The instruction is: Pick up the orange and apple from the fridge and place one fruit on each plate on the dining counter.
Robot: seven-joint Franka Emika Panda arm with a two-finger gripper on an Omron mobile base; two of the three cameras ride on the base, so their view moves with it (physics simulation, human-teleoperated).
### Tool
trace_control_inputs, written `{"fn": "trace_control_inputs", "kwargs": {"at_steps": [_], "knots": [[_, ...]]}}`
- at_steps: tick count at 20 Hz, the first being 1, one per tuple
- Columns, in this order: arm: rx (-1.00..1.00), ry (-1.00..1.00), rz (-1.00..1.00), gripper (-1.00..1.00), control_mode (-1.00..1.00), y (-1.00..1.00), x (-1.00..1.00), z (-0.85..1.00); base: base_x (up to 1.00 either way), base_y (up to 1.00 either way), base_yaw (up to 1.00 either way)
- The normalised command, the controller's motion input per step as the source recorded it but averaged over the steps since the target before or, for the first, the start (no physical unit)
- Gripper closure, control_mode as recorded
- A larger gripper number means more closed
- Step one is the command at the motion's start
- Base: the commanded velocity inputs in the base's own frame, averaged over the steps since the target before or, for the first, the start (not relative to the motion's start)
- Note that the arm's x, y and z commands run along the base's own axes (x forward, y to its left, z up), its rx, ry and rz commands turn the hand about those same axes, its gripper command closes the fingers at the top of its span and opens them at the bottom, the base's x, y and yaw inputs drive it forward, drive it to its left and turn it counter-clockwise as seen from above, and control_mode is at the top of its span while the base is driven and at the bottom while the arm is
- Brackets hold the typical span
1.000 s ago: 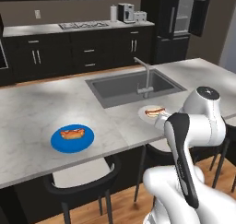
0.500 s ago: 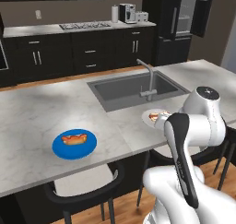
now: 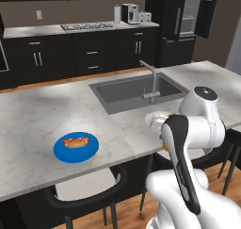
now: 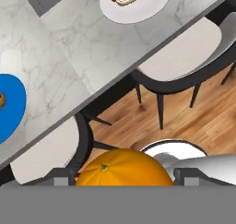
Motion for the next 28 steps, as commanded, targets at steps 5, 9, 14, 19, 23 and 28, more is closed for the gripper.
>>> {"fn": "trace_control_inputs", "kwargs": {"at_steps": [5,9,14,19,23,28], "knots": [[0.0,0.0,0.22,1.0,-1.0,0.86,0.03,0.0,0.0,0.0,0.0],[0.0,0.0,0.11,1.0,-1.0,0.76,0.17,0.0,0.0,0.0,0.0],[-0.03,0.0,0.0,1.0,-1.0,0.98,0.44,0.0,0.0,0.0,0.0],[-0.04,0.0,0.0,1.0,-1.0,0.82,0.47,0.0,0.0,0.0,0.0],[-0.02,0.0,0.0,1.0,-1.0,0.35,0.52,-0.07,0.0,0.0,0.0],[-0.03,0.01,0.0,1.0,-1.0,0.31,0.38,-0.29,0.0,0.0,0.0]]}}
